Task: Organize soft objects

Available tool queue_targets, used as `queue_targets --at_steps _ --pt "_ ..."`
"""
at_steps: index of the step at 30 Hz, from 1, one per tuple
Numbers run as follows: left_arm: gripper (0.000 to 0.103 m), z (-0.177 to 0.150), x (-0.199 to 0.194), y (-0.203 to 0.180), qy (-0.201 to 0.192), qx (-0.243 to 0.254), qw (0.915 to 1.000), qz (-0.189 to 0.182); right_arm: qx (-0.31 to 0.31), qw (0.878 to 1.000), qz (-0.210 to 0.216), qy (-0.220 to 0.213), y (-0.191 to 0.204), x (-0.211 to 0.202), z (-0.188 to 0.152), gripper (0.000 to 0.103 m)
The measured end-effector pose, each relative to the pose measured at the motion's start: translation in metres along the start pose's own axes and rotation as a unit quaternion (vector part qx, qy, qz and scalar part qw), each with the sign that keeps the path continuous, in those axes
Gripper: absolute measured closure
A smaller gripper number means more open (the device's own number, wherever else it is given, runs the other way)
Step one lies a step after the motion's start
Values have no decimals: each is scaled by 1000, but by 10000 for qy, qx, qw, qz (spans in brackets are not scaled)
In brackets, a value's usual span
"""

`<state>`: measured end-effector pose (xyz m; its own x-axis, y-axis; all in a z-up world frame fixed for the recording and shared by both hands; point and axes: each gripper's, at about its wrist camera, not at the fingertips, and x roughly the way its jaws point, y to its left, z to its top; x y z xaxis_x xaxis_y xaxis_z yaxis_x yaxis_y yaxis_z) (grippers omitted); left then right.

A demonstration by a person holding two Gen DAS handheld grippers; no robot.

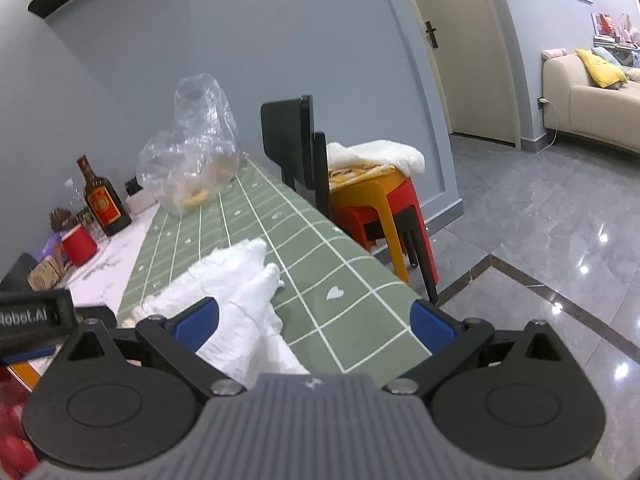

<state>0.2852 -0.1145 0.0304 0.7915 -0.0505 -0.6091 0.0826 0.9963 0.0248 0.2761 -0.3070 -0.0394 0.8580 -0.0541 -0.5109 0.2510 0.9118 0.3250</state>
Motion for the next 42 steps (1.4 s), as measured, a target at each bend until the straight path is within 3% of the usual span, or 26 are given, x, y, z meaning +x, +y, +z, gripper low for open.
queue_targets --at_steps 6,8,10,12,14,17,24,31,34,39,42 --pt "15 5 -2 0 -117 160 9998 102 -643 9979 -58 79 19 12 -9 8" --pt "15 6 -3 3 -77 64 9999 85 -931 9954 -107 191 27 21 -10 31" --pt "15 6 -3 5 -34 43 10000 33 -1163 9926 -43 336 35 31 -12 33" --pt "15 7 -2 6 -11 66 10000 -2 -1298 9904 6 477 39 39 -18 42" --pt "15 7 -1 6 10 62 10000 11 -1379 9891 52 506 40 41 -19 75" --pt "15 7 2 6 108 42 9999 31 -1346 9887 261 601 37 37 -17 92" --pt "15 7 -2 7 76 74 9999 105 -1161 9925 45 366 23 7 -6 94" --pt "15 10 -19 3 -30 268 9996 -24 -997 9937 -380 -343 0 -35 13 94" --pt "15 12 -29 1 -155 293 9994 -52 -494 9980 -9 -388 -18 -48 22 94" --pt "15 15 -37 -2 -258 368 9989 -160 25 9956 928 152 -35 -46 24 94" --pt "15 15 -39 -2 -290 377 9987 -183 164 9929 1087 463 -30 -37 20 92"
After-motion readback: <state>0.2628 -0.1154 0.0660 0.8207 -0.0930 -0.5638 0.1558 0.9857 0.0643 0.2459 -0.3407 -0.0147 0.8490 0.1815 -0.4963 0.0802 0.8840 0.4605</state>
